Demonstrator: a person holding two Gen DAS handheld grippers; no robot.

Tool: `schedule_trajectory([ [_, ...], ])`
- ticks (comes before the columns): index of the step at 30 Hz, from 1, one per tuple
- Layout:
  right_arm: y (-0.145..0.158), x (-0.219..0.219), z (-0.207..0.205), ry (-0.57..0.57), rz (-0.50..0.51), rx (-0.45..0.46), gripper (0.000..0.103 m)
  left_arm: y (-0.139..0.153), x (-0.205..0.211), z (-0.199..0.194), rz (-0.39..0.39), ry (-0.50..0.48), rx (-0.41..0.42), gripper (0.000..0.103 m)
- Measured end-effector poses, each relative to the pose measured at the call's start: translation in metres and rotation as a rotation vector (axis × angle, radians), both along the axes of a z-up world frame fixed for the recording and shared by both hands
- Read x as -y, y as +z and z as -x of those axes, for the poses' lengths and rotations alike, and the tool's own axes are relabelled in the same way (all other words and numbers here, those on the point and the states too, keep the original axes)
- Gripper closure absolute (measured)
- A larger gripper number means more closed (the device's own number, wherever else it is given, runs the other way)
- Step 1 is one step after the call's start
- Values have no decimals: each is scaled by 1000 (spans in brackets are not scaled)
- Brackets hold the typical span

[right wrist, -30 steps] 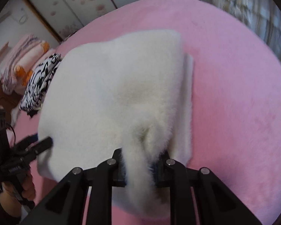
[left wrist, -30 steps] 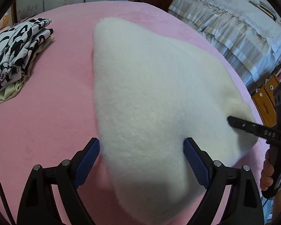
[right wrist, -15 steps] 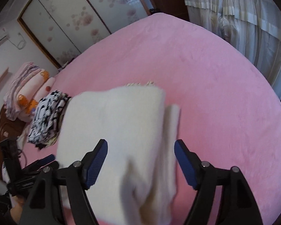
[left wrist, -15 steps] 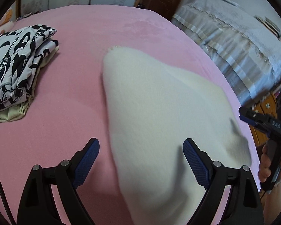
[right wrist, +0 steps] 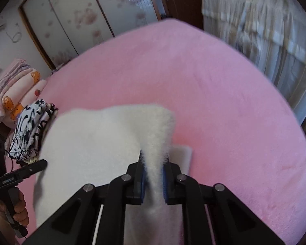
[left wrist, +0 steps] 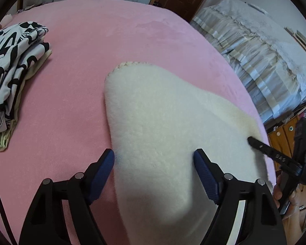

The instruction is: Fold large clothes

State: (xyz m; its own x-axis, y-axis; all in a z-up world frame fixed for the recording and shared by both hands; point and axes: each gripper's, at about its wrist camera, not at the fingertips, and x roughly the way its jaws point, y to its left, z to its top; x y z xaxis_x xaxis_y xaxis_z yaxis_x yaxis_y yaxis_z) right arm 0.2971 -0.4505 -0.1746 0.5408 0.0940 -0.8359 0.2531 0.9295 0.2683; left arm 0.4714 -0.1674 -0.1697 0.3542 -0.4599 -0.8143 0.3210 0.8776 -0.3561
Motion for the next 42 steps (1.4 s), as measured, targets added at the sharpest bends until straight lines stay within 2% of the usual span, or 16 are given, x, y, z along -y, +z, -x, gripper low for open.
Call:
schedule_trajectory([
  [2,-8,2,-2,-12,-4,-18,85,-7,2,-2,4,14,-35,23],
  [4,3,6,1,-54,-7,-20,67,-2,0,0,-11,27,-34,24],
  [5,11,4,4,-67,7,-12,65,4,0,4,-32,25,-12,25],
  [8,44,-14,22,-66,130,71,65,37,2,30,-105,15,140,25],
  [9,55,-23,31,-41,133,107,65,46,4,42,-103,3,175,26],
  [11,65,-42,41,10,102,139,65,57,4,63,-81,-12,205,38],
  [14,66,-77,55,64,126,158,68,58,14,87,-61,-26,182,53],
  [16,56,-93,62,89,157,155,78,50,16,102,-60,-24,180,55],
  [18,40,-104,66,104,212,123,84,38,17,111,-91,-22,186,55],
  [20,25,-100,73,86,257,83,92,33,13,121,-123,-7,226,55],
  [21,19,-92,80,64,267,77,103,30,8,126,-125,-10,234,55],
  [24,15,-67,100,59,188,99,103,25,-1,133,-106,-23,234,55],
  [30,21,-66,116,35,246,118,103,21,-6,135,-106,-24,223,53],
  [34,18,-54,119,-26,276,80,103,22,-5,135,-113,-12,217,52],
  [37,1,-40,122,-46,228,17,103,22,-4,136,-111,-11,214,51],
  [42,0,-35,129,-80,179,22,103,21,-4,138,-126,-12,205,45],
])
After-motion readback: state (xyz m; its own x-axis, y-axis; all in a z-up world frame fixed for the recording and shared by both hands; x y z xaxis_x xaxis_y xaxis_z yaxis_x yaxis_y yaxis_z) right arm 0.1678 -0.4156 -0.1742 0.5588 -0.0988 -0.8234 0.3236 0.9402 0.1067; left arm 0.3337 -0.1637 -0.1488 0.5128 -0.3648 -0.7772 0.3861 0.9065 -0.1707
